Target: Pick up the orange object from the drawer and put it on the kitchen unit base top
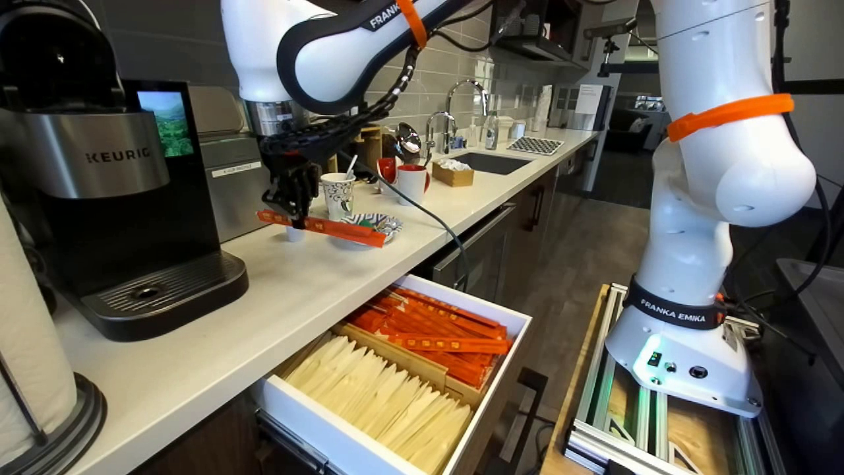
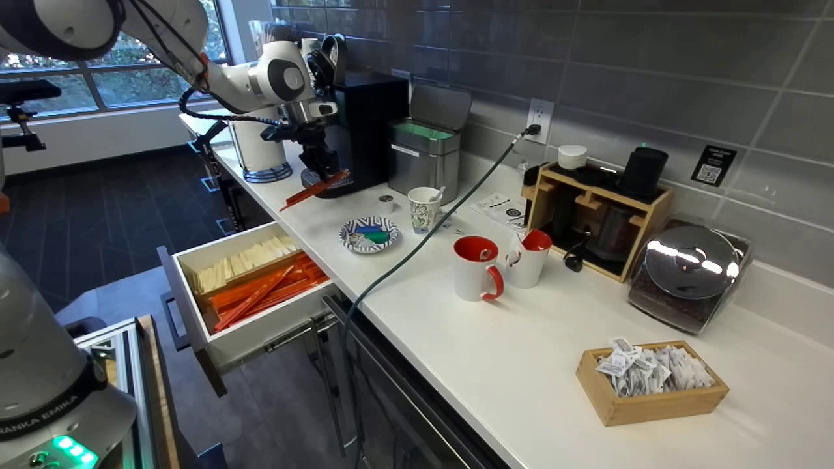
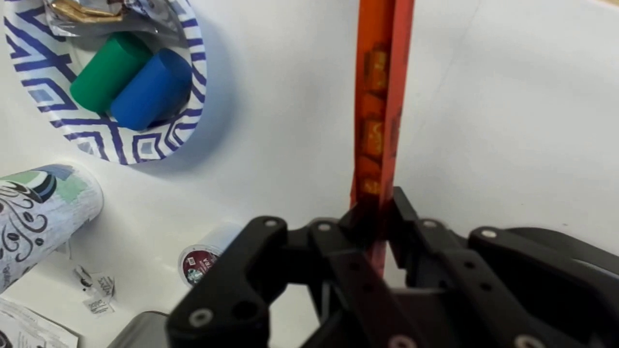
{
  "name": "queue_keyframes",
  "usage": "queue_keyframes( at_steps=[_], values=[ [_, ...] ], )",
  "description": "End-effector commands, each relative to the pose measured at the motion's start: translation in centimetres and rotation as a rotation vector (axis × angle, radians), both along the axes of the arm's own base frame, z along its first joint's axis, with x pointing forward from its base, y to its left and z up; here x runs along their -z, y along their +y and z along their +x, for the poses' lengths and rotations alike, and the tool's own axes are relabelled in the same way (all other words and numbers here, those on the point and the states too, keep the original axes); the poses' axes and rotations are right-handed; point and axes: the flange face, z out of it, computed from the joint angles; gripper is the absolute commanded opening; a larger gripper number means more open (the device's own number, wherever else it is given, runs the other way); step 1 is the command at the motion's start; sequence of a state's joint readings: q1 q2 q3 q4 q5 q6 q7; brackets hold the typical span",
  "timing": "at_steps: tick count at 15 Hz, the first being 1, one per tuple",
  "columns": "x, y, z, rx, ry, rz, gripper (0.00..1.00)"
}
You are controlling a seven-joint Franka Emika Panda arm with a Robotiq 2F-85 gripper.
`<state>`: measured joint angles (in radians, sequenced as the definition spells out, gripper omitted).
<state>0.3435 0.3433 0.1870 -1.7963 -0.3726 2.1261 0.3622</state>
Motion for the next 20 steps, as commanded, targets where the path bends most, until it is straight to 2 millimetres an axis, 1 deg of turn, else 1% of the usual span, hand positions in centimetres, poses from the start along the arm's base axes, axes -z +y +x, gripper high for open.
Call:
queue_keyframes(
  at_steps=[1,5,9,10,11,12,14,15,17,18,19,20],
  values=[
    [1.4,1.5,1.9,0.003,0.061,-0.076,0.03],
    [2.2,2.2,3.3,0.017,0.068,-0.088,0.03],
    [3.4,2.0,4.4,0.018,0.075,-0.079,0.03],
    [3.7,1.9,4.5,0.020,0.080,-0.082,0.28],
    [4.1,1.6,4.5,0.024,0.090,-0.085,0.36],
    [4.3,1.4,4.5,0.026,0.095,-0.083,0.41],
    [3.8,1.6,3.8,0.013,0.092,-0.078,0.56],
    [3.0,1.8,3.3,-0.002,0.081,-0.073,0.66],
    [0.1,2.2,0.9,-0.063,0.068,-0.045,0.79],
    [-1.6,2.3,-0.6,-0.113,0.048,-0.012,0.88],
    [-3.0,2.2,-1.9,-0.147,0.034,0.011,0.94],
    [-4.0,1.5,-2.9,-0.161,0.046,0.023,1.00]
  ],
)
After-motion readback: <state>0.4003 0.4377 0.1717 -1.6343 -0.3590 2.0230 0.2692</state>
